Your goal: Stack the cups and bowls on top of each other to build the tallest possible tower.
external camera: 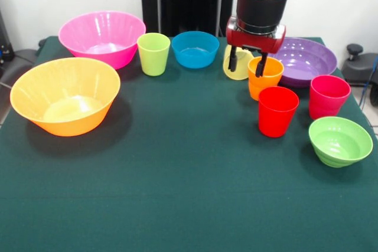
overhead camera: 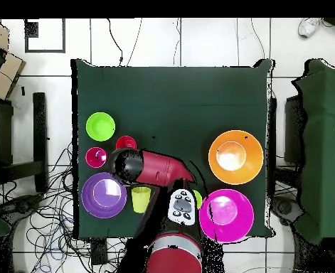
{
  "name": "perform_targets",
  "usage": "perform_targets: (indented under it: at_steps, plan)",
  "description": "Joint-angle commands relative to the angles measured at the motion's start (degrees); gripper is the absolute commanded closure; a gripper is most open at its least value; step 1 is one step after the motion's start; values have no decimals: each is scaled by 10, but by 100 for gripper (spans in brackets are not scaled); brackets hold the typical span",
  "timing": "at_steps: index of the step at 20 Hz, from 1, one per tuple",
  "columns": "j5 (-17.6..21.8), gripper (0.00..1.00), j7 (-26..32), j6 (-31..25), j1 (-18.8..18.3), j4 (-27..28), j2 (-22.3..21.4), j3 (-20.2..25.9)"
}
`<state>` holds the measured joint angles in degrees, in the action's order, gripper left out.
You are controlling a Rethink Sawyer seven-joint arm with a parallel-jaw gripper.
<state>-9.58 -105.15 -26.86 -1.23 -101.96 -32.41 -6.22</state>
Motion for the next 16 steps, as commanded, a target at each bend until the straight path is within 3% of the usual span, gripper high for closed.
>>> perform_targets:
  at_steps: [1,16]
  plan:
    - [13,0,-59,33,-2,-31,29,64]
    - [13,0,-67,53,0,-63,25,69]
